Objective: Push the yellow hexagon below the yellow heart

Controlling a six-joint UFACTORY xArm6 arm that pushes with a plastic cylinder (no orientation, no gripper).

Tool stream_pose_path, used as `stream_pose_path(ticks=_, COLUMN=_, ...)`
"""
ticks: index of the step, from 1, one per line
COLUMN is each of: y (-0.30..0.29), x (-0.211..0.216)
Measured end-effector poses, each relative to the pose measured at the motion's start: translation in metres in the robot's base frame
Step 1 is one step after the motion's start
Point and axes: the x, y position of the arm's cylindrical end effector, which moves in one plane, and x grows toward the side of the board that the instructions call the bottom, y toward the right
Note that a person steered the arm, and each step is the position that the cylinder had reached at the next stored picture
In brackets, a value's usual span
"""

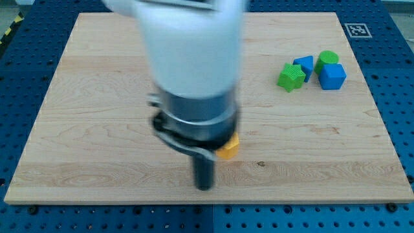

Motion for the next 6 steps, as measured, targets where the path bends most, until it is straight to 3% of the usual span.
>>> stream_pose_path(ticks=1, y=0.049, x=-0.011)
stream_pose_path(ticks=4, y=-0.020, x=-0.047)
stream_pose_path(ticks=6, y=-0.009, x=-0.031)
